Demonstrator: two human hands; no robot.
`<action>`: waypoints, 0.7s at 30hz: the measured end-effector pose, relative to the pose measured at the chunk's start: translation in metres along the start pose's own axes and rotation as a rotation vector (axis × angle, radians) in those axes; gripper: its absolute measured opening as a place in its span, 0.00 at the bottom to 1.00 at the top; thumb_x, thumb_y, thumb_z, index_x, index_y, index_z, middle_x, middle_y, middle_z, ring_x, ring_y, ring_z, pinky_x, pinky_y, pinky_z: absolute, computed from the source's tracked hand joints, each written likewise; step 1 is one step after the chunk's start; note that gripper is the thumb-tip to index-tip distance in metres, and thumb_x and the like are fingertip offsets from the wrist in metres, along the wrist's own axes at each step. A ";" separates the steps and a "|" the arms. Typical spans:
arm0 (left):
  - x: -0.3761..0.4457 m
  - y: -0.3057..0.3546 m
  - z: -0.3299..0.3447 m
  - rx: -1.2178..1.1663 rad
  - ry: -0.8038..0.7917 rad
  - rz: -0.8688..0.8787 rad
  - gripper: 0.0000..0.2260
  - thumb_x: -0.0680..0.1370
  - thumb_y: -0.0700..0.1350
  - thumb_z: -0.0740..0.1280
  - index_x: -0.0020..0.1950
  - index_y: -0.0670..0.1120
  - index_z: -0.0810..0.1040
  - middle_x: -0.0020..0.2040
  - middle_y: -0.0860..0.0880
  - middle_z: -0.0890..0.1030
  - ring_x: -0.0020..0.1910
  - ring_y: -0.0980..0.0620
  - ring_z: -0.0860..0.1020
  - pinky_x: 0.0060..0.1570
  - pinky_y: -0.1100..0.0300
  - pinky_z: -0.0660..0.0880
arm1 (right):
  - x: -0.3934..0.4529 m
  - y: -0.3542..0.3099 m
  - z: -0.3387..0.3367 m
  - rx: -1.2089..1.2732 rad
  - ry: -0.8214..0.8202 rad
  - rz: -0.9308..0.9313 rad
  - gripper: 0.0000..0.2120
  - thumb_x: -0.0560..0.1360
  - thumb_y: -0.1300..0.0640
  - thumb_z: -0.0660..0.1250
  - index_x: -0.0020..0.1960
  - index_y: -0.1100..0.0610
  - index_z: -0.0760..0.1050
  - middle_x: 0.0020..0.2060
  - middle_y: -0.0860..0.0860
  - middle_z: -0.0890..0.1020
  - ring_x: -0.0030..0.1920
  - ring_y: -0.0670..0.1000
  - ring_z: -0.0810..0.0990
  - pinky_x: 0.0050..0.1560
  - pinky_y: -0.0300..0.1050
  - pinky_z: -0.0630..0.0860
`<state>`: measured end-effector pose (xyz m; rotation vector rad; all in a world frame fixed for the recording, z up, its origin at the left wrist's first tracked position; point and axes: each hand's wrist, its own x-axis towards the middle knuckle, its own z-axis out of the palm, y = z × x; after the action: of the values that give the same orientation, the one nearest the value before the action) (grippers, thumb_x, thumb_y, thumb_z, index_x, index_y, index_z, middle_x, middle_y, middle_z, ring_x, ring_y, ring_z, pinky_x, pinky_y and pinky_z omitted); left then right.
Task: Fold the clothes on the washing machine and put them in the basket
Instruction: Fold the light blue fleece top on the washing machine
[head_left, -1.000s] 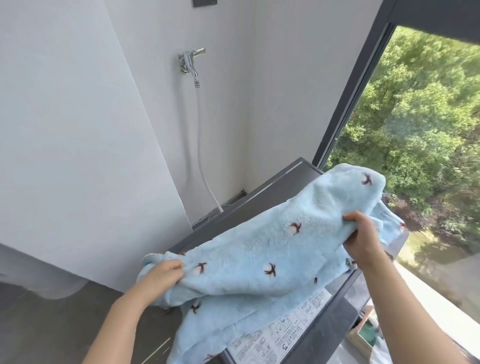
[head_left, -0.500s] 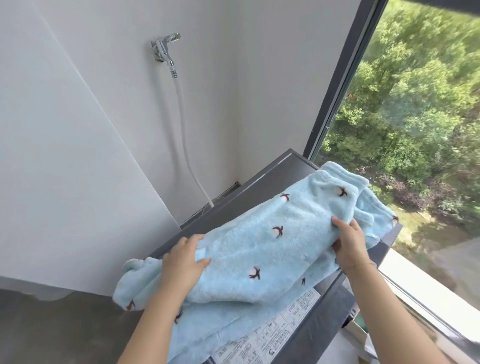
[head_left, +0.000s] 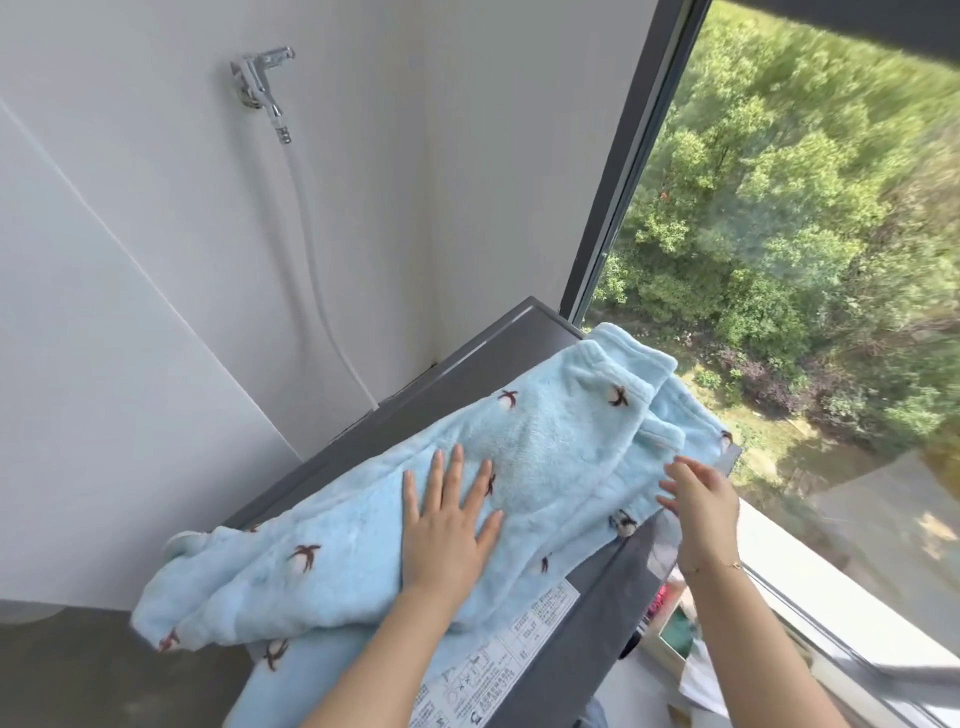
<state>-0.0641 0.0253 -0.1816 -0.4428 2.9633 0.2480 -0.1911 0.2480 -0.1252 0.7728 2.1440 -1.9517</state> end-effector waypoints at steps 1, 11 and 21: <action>-0.001 -0.002 0.002 0.006 -0.009 -0.002 0.27 0.80 0.63 0.47 0.75 0.54 0.66 0.76 0.46 0.63 0.76 0.45 0.59 0.72 0.39 0.52 | 0.001 0.003 -0.004 0.093 -0.055 0.155 0.12 0.79 0.60 0.63 0.61 0.65 0.72 0.55 0.60 0.78 0.48 0.56 0.79 0.44 0.46 0.80; 0.050 0.083 -0.028 -0.239 0.051 -0.062 0.29 0.76 0.63 0.38 0.77 0.61 0.54 0.78 0.58 0.38 0.77 0.56 0.36 0.70 0.47 0.27 | 0.014 0.025 -0.030 0.136 -0.283 0.411 0.15 0.78 0.54 0.66 0.59 0.63 0.73 0.52 0.58 0.81 0.53 0.57 0.80 0.57 0.49 0.74; 0.066 0.120 0.013 -0.038 0.000 -0.117 0.28 0.79 0.59 0.51 0.78 0.54 0.56 0.77 0.46 0.60 0.76 0.45 0.58 0.70 0.39 0.51 | 0.058 -0.010 0.006 0.068 -0.434 0.135 0.32 0.66 0.42 0.77 0.66 0.50 0.74 0.59 0.43 0.81 0.63 0.46 0.76 0.64 0.47 0.70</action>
<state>-0.1613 0.1224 -0.1872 -0.6182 2.9236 0.2911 -0.2471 0.2582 -0.1420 0.4355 1.7361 -1.9169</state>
